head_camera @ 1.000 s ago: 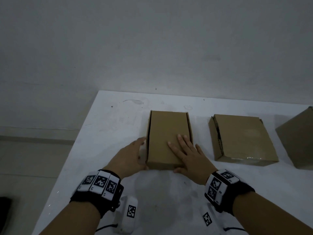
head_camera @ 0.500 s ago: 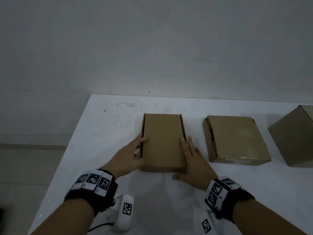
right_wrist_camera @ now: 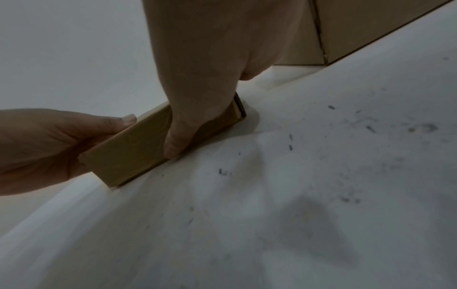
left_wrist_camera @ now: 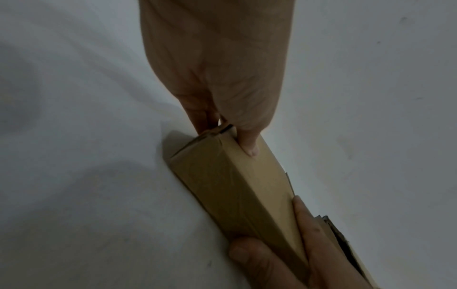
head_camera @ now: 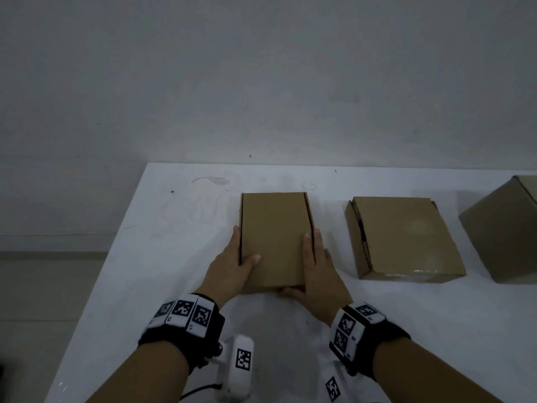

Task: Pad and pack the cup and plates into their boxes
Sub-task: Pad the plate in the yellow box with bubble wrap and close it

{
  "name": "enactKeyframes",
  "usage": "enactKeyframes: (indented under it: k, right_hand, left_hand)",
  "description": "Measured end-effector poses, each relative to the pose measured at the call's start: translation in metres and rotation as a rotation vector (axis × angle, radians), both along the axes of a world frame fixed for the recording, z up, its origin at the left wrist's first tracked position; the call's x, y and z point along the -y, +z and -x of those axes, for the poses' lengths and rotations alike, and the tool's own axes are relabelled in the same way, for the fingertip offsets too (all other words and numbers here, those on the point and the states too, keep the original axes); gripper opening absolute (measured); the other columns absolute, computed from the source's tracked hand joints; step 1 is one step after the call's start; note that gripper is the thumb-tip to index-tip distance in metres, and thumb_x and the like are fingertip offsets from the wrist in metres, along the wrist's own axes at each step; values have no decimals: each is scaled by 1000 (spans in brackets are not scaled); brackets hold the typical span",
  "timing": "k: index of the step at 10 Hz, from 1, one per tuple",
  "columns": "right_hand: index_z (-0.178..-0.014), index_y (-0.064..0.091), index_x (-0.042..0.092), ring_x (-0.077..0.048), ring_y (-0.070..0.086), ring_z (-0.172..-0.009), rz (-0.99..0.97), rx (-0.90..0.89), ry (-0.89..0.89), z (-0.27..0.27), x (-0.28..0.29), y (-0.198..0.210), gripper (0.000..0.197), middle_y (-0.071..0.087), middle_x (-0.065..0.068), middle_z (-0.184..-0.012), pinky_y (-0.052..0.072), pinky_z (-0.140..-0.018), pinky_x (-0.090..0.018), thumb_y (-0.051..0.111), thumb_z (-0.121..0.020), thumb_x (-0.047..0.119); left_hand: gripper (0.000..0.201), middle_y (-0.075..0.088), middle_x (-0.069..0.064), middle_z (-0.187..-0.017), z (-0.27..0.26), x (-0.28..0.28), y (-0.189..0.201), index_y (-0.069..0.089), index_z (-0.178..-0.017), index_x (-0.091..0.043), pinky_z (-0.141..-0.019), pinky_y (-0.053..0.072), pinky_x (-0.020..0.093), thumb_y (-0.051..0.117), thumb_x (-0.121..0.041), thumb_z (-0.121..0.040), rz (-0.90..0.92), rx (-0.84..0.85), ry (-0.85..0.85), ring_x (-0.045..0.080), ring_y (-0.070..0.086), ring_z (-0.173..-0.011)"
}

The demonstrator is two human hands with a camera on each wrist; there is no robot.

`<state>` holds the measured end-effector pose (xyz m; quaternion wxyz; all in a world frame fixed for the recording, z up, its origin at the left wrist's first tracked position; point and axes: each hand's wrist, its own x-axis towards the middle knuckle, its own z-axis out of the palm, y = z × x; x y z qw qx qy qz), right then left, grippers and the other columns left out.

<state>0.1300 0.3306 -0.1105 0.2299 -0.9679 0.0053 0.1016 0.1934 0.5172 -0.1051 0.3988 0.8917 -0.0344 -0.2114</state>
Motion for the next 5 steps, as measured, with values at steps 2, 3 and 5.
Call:
enactKeyframes:
  k: [2, 3, 5]
  right_hand:
    - [-142, -27, 8, -30, -9, -145, 24, -31, 14, -1, 0, 2, 120, -33, -14, -150, 0, -117, -39, 60, -78, 60]
    - [-142, -30, 15, -26, -5, -146, 34, -90, 17, -2, 7, 2, 124, -35, -7, -150, 6, -119, -45, 66, -76, 55]
    - [-149, -8, 34, -23, 13, -145, -39, -245, -17, 6, 37, 26, 106, -23, 1, -156, 15, -118, -45, 68, -77, 51]
  left_hand:
    - [81, 30, 4, -153, 3, 0, -2, -6, -151, -26, -106, 35, 34, 47, -46, -93, 40, 8, -1, 25, 40, -133]
    - [82, 29, 4, -153, 5, 0, -2, -8, -150, -25, -106, 35, 33, 46, -47, -93, 58, 5, -14, 25, 39, -133]
    - [80, 31, -4, -153, 15, -14, -10, 9, -151, -27, -112, 32, 34, 37, -64, -86, 120, 27, -27, 15, 38, -135]
